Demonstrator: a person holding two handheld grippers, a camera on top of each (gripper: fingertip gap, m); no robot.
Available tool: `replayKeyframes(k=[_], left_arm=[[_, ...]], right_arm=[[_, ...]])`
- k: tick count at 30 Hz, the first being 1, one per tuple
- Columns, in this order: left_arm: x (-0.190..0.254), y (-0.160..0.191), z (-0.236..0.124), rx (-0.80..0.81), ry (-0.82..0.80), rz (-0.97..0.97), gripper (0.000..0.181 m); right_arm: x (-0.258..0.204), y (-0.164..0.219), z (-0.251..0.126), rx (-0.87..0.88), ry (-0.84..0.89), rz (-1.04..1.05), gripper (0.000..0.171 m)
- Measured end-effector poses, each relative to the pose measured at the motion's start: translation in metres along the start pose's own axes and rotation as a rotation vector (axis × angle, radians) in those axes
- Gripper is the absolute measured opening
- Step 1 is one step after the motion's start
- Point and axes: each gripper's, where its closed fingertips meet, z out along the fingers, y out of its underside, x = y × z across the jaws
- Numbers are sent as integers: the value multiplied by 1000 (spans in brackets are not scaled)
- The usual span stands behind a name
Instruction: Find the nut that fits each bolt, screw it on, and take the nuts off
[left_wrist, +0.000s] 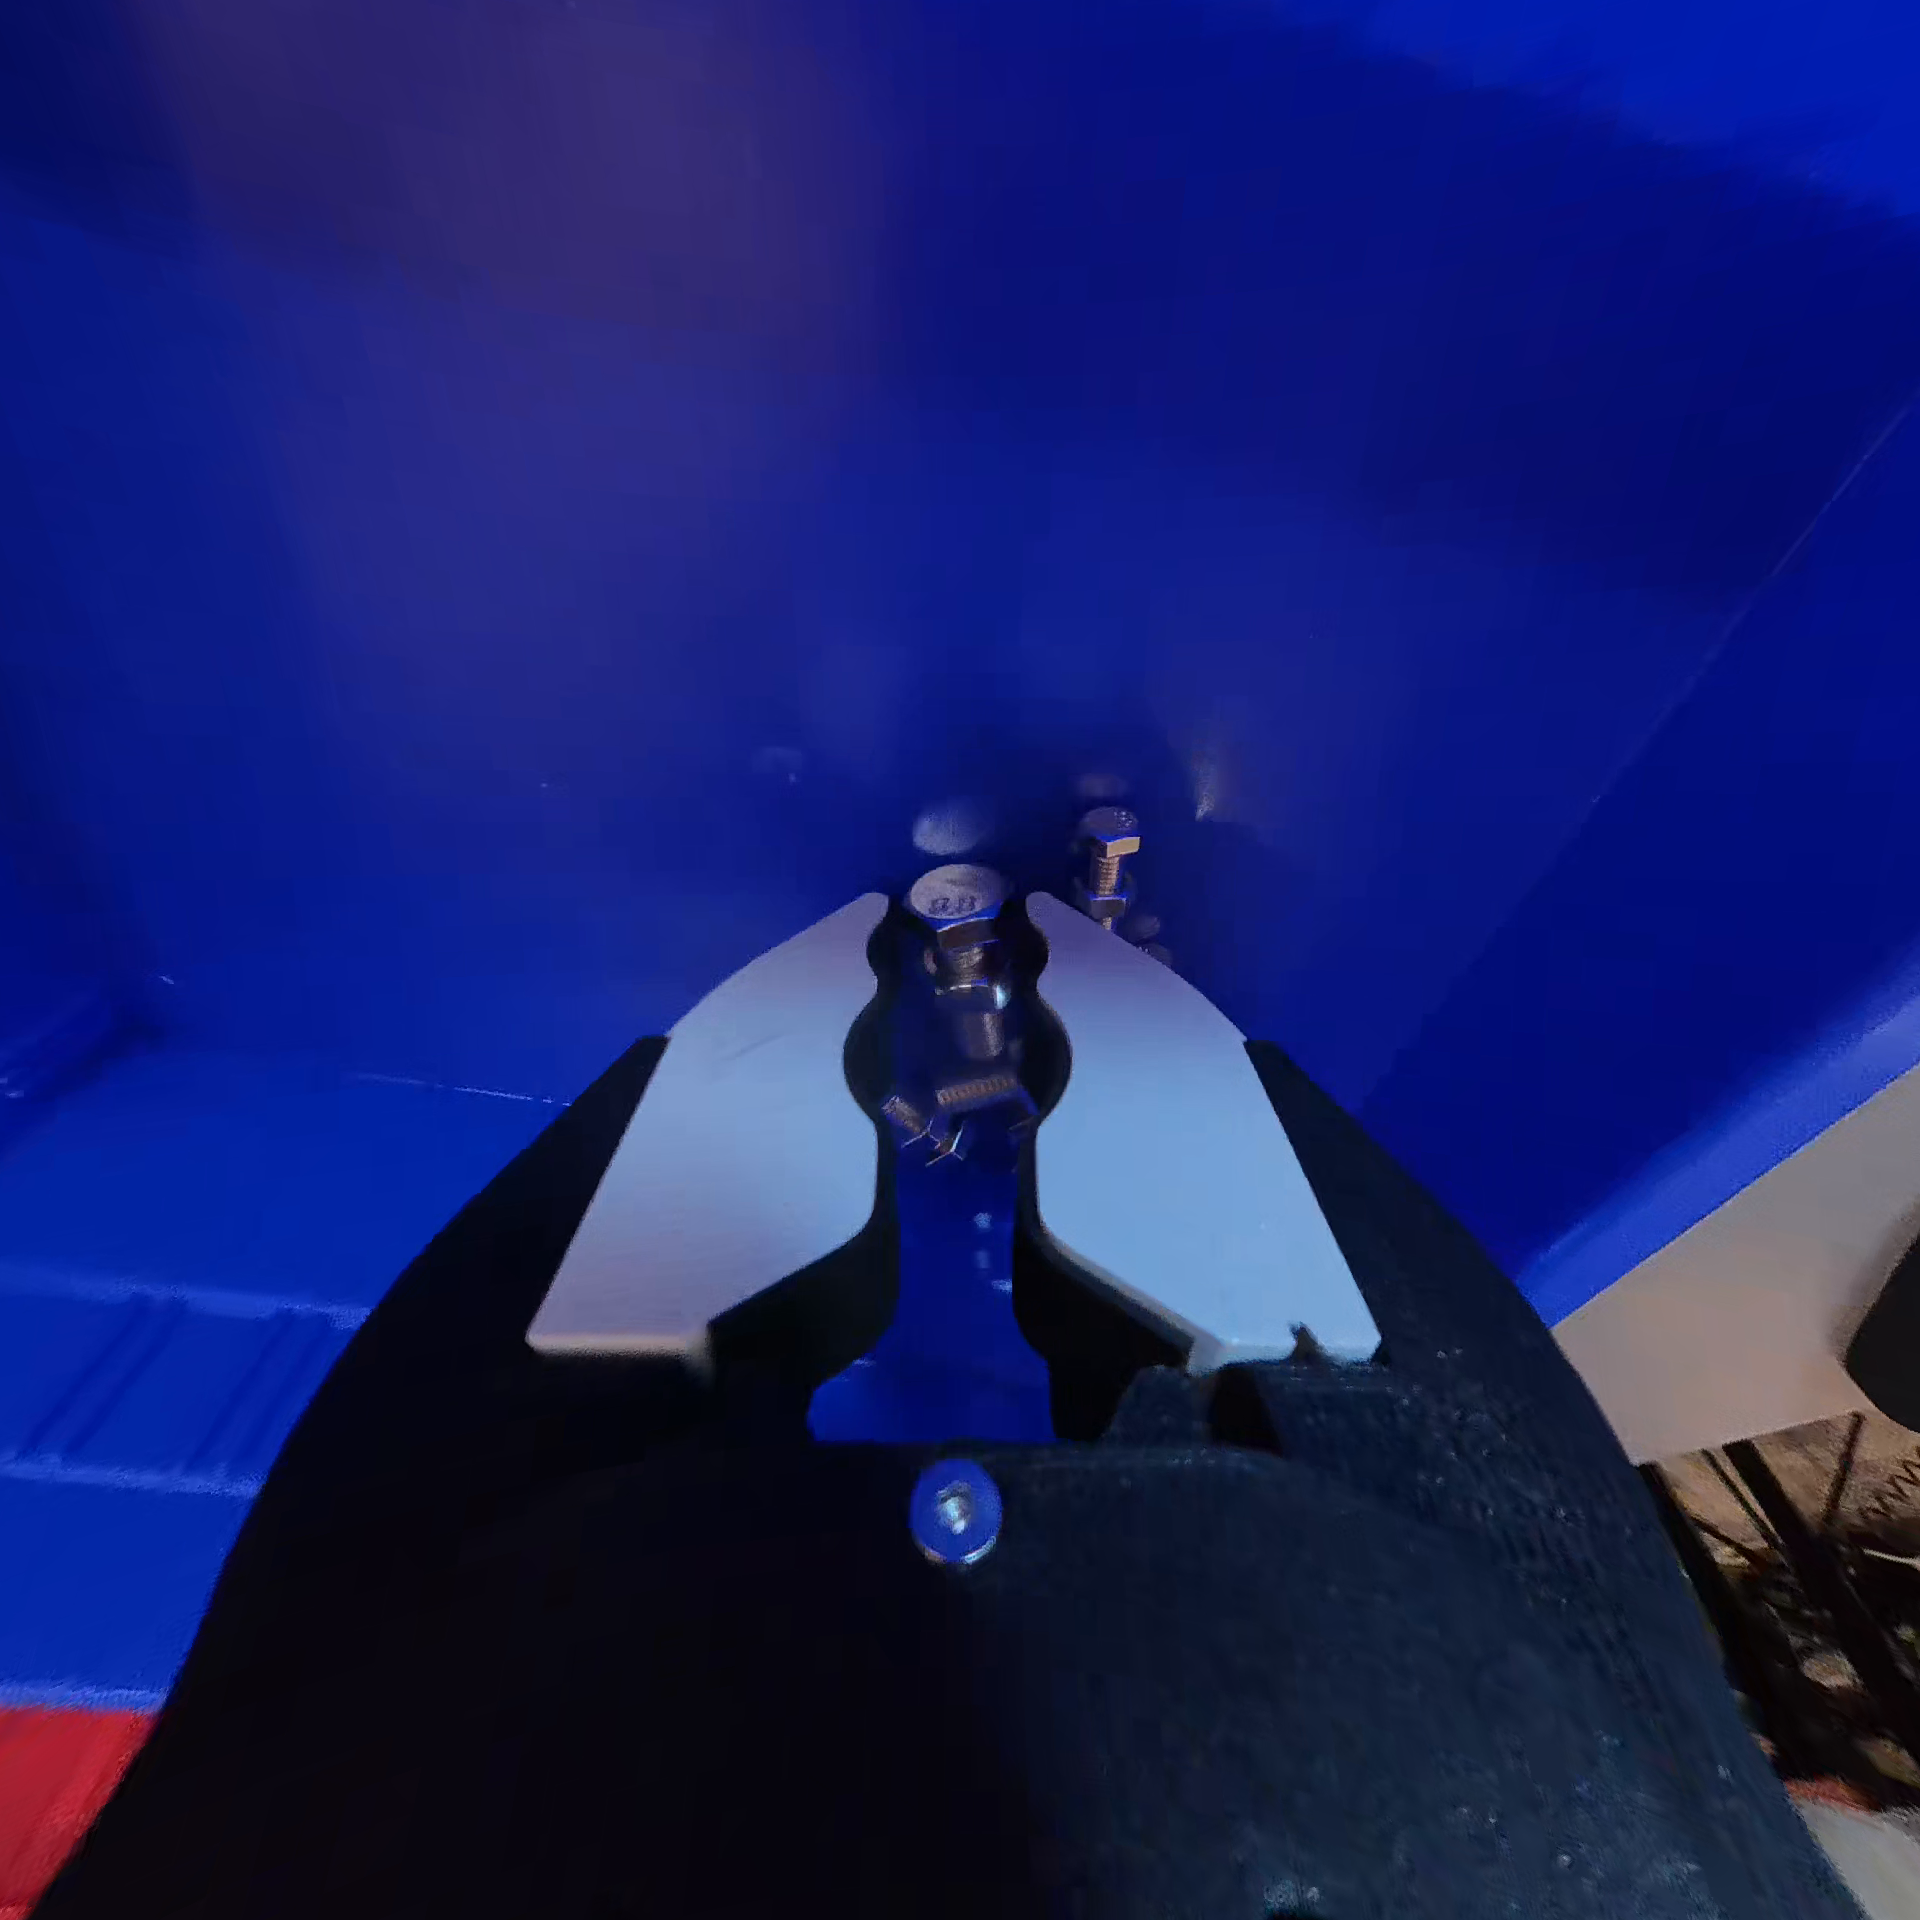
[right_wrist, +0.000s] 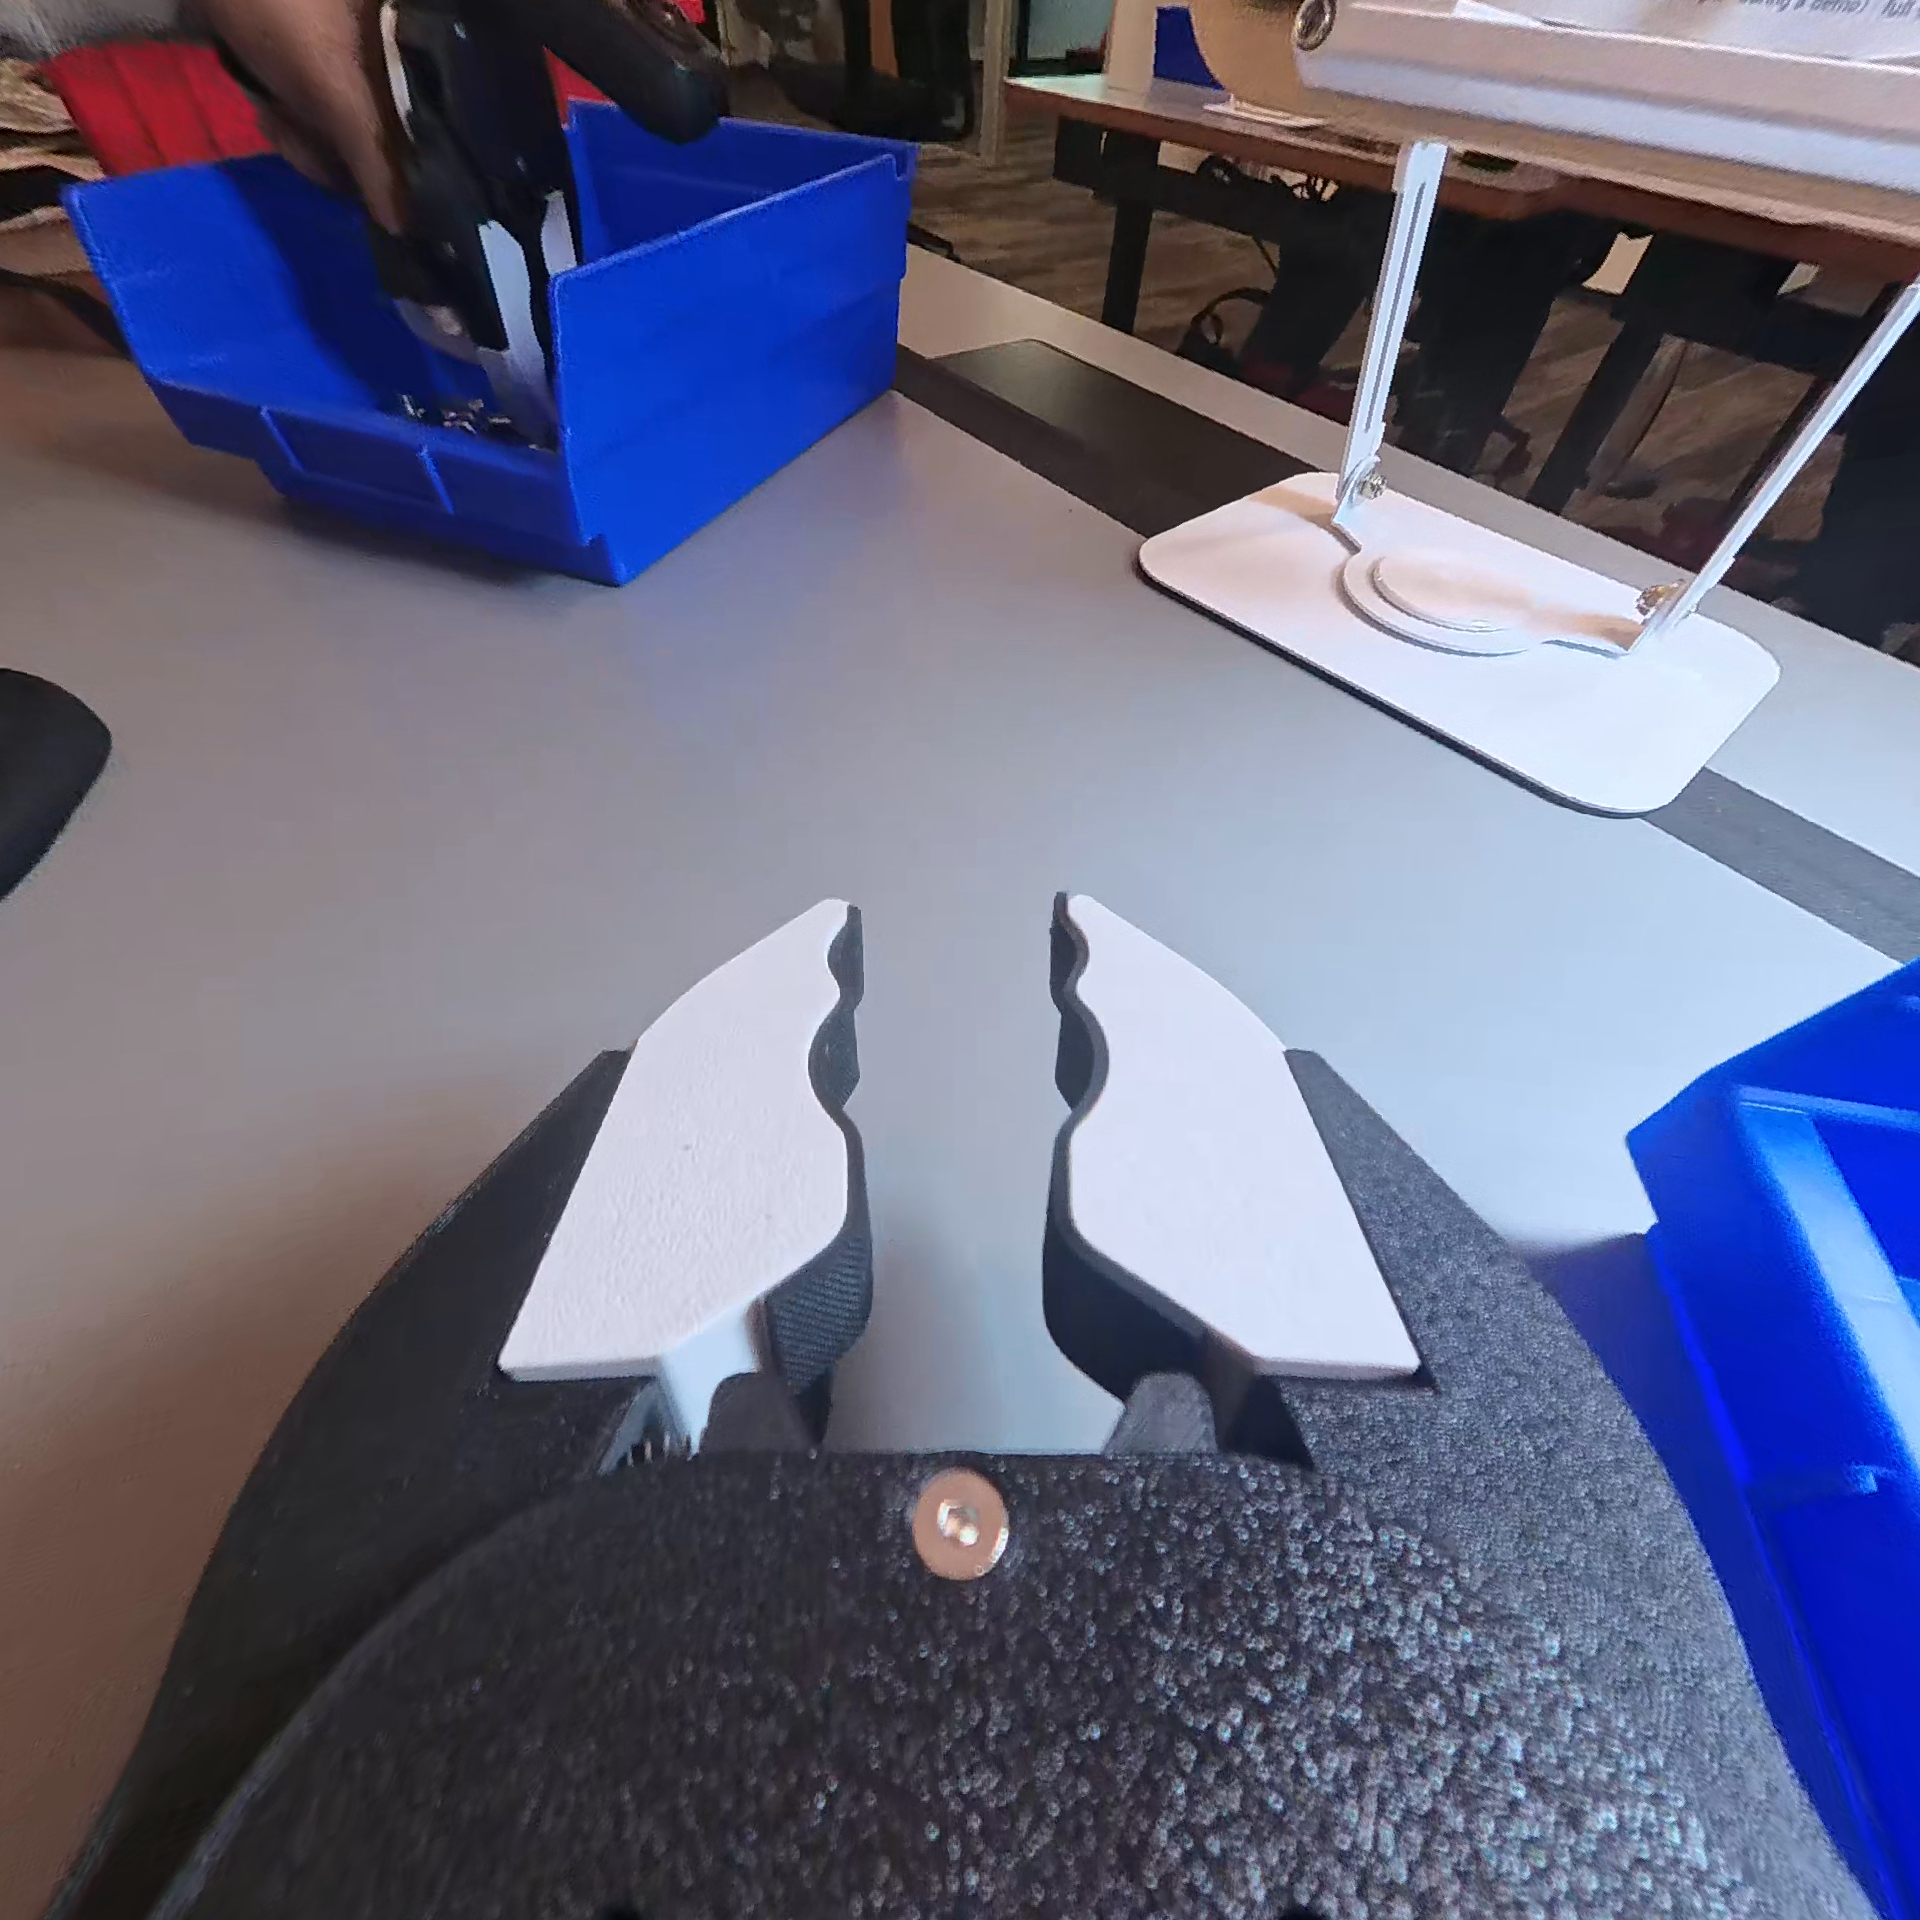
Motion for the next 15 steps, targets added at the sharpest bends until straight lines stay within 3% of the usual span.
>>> replayKeyframes(k=[2, 4, 9, 12, 15], left_arm=[[-3, -6, -7, 49, -47, 18, 20], [-1, -23, -30, 201, -97, 24, 20], [50, -80, -138, 837, -185, 69, 20], [123, -106, -197, 1259, -8, 114, 19], [207, -124, -228, 1529, 335, 148, 19]], right_arm=[[0, 1, 0, -6, 1, -10, 34], [-1, 0, -2, 4, 2, -16, 32], [-13, -10, 1, 43, -39, 5, 32], [-35, -27, 12, 77, -127, 5, 32], [-69, -56, 23, 122, -256, 7, 37]])
